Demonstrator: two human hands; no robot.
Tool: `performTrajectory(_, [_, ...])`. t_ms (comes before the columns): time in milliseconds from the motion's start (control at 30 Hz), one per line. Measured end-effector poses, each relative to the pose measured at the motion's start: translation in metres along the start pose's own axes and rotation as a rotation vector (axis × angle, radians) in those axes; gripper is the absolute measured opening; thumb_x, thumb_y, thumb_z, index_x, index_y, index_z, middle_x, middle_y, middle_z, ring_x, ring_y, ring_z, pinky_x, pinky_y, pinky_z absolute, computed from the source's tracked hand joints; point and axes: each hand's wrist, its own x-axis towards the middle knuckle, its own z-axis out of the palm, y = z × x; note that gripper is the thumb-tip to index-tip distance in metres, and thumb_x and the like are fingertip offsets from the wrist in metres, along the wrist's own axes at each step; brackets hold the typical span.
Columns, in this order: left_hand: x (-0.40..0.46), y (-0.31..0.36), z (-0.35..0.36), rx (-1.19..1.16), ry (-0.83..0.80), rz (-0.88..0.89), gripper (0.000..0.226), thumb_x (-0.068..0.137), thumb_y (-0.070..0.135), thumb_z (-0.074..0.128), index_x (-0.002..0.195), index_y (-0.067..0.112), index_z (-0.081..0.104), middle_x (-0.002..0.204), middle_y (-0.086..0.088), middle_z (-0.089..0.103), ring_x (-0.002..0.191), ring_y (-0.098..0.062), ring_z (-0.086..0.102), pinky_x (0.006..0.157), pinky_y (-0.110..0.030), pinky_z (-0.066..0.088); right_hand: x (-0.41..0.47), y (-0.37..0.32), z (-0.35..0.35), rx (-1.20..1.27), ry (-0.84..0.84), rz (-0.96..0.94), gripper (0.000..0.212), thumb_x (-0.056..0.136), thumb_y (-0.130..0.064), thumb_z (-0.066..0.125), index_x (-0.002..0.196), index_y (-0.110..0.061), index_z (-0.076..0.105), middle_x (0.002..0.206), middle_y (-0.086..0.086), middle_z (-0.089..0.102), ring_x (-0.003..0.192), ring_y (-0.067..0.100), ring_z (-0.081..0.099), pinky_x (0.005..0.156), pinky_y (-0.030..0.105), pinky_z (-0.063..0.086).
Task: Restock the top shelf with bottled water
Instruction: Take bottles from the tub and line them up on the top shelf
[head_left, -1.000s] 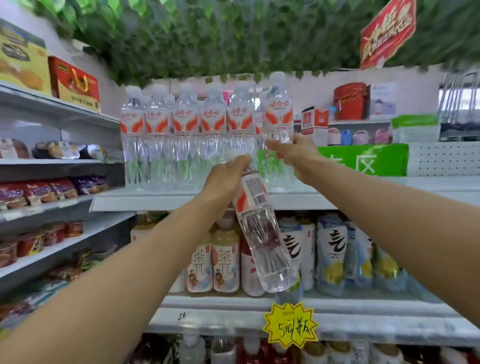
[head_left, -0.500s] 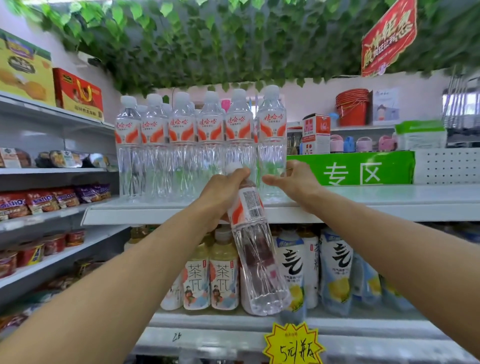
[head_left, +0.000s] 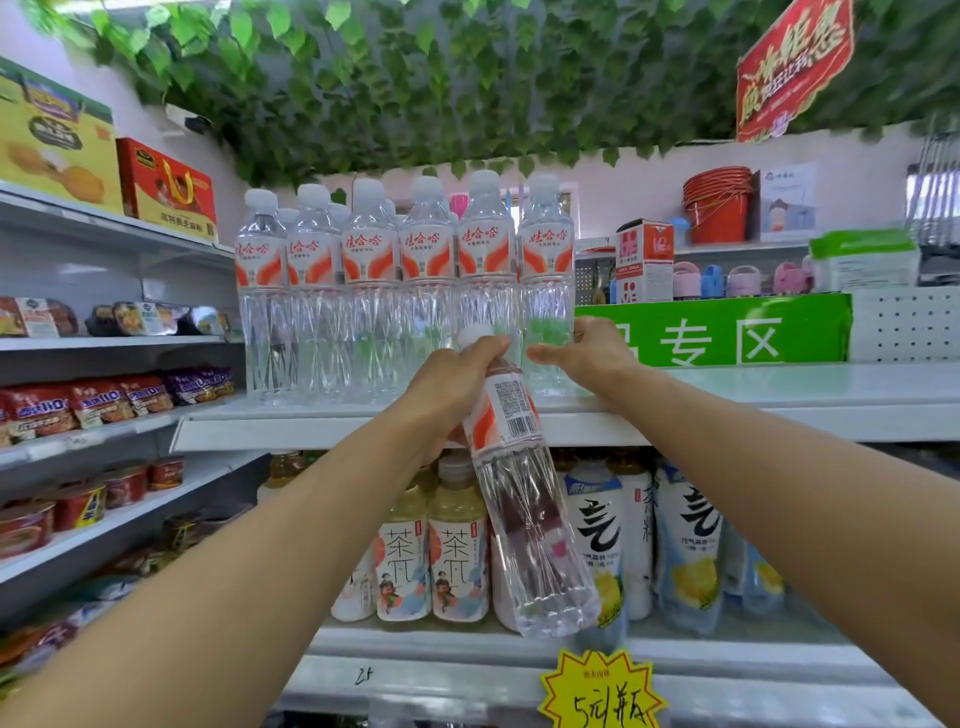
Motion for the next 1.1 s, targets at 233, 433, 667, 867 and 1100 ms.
performTrajectory(233, [-0.004, 0.001, 0.001, 0.005, 0.012, -0.002, 0.048, 0.095, 0.055, 0.047, 0.108, 0.013, 0.065, 0.066, 0.0, 0.066, 0.058, -0.015, 0.068, 0.06, -0.028, 0.054, 0.009, 0.004, 0.007, -0.032, 0.032, 0.055, 0.063, 0.08, -0.032, 0.08, 0.131, -0.006, 0.054, 0.125, 0.008, 0.062, 0.116, 0.026, 0.059, 0.094, 0.033, 0.046])
performTrajectory(433, [-0.016, 0.002, 0.004, -0.079, 0.056, 0.02, 0.041, 0.095, 0.053, 0.05, 0.098, 0.015, 0.064, 0.068, -0.002, 0.066, 0.058, -0.017, 0.065, 0.063, -0.028, 0.052, -0.032, -0.006, 0.007, -0.306, 0.259, -0.22, 0.061, 0.093, -0.034, 0.064, 0.141, -0.005, 0.04, 0.138, 0.012, 0.045, 0.131, 0.027, 0.04, 0.111, 0.04, 0.034])
performTrajectory(667, [-0.029, 0.014, -0.006, -0.269, 0.205, 0.114, 0.032, 0.095, 0.045, 0.052, 0.081, 0.019, 0.064, 0.077, -0.002, 0.066, 0.069, -0.02, 0.062, 0.07, -0.031, 0.048, -0.131, -0.013, 0.016, -0.068, -0.026, -0.416, 0.065, 0.086, -0.064, 0.057, 0.133, -0.022, 0.04, 0.099, -0.005, 0.062, 0.087, 0.012, 0.062, 0.081, 0.043, 0.055])
performTrajectory(867, [-0.033, 0.028, -0.011, -0.315, 0.226, 0.073, 0.031, 0.096, 0.048, 0.054, 0.086, 0.019, 0.058, 0.09, -0.006, 0.065, 0.081, -0.02, 0.061, 0.079, -0.035, 0.048, -0.153, -0.012, 0.026, -0.05, -0.105, -0.197, 0.073, 0.069, -0.044, 0.084, 0.118, -0.026, 0.034, 0.095, -0.006, 0.067, 0.085, 0.013, 0.068, 0.078, 0.04, 0.058])
performTrajectory(1100, [-0.04, 0.029, -0.019, -0.502, -0.069, 0.02, 0.047, 0.095, 0.052, 0.053, 0.121, 0.013, 0.059, 0.103, -0.007, 0.069, 0.08, -0.021, 0.068, 0.072, -0.036, 0.058, -0.161, 0.001, 0.012, 0.582, -0.469, -0.062, 0.034, 0.08, -0.027, 0.069, 0.11, -0.01, 0.067, 0.102, 0.012, 0.074, 0.088, 0.024, 0.07, 0.075, 0.036, 0.058])
